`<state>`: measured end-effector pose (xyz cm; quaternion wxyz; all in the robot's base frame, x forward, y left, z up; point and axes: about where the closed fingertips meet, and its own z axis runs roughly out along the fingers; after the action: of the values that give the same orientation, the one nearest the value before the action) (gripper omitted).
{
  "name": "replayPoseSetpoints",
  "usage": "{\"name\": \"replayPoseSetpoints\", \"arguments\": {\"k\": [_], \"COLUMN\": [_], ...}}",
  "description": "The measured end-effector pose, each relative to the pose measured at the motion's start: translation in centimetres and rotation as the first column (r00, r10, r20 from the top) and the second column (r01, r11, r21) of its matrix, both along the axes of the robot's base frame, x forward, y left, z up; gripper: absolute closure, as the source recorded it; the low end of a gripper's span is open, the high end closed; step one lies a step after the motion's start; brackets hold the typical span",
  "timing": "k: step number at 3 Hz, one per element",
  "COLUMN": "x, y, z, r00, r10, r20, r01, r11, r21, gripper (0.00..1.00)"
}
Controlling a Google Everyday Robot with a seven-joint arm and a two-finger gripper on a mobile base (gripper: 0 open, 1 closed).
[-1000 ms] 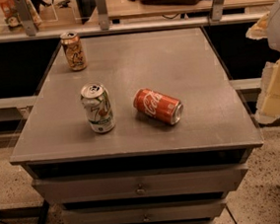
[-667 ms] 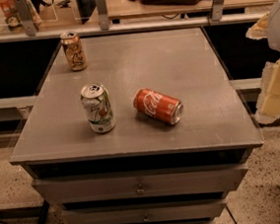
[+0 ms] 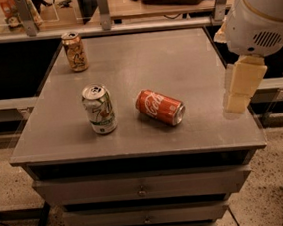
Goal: Place coke can upright
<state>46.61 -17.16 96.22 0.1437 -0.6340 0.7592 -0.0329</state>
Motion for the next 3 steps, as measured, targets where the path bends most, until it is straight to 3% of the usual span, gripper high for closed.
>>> {"name": "replayPoseSetpoints", "arguments": {"k": [1, 3], "x": [1.9, 4.0], "y": [4.6, 13.3], "z": [-1.7, -4.4], "r00": [0.9985, 0.986], "r10": [0.048, 0.149], "r20": [-0.026, -0.076], "r01": [-0.049, -0.152], "r11": [0.998, 0.988], "r21": [-0.046, -0.04], "gripper": [0.0, 0.0]}}
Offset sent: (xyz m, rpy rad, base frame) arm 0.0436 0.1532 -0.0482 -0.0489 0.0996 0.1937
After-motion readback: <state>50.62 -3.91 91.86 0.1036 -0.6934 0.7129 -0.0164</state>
